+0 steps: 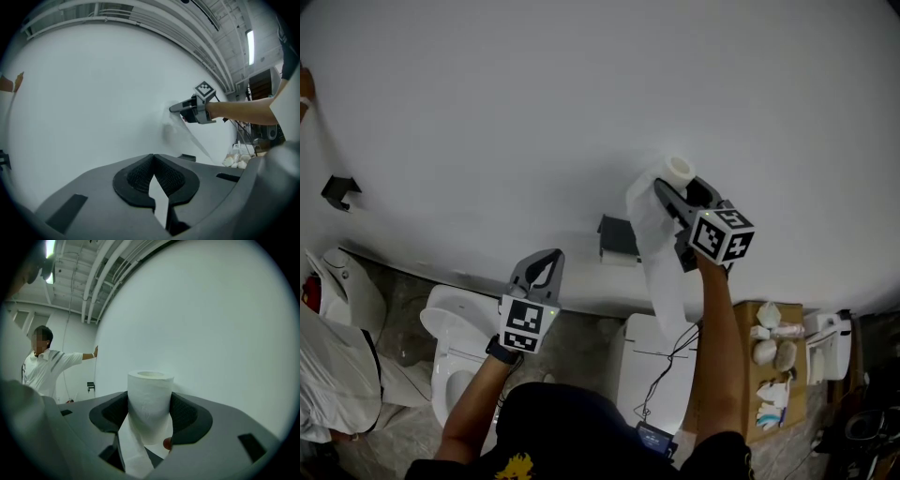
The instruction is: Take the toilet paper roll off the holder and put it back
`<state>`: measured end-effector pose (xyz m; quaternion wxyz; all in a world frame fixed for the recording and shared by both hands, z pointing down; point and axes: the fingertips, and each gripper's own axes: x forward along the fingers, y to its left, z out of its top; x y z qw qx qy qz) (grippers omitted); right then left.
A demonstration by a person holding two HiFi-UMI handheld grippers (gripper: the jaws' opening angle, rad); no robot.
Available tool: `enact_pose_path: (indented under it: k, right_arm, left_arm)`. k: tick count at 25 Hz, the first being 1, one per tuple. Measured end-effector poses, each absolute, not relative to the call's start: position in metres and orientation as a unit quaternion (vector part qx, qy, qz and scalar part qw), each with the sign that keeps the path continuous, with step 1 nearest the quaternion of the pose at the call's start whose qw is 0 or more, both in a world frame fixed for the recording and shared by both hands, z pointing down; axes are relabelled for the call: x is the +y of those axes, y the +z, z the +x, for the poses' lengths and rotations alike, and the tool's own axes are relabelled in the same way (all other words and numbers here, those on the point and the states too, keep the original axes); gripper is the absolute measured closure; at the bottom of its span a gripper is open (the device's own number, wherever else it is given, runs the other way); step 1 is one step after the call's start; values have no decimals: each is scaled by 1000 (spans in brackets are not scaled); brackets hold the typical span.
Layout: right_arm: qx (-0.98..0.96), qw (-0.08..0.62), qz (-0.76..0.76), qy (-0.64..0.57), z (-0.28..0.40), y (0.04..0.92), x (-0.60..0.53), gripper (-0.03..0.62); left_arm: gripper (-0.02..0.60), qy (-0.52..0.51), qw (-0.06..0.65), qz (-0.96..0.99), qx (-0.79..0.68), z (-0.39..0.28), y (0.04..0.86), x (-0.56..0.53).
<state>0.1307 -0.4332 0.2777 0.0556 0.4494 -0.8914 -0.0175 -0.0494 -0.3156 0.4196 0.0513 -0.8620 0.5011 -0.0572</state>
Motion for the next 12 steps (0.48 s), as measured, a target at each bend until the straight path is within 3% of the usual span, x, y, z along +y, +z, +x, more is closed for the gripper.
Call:
enact_pose_path:
  k: [12]
  right_arm:
    - [-876,72,477,-4,130,359,-439,326]
  left_arm:
    - [564,-63,41,-859,506,-52,434,-313]
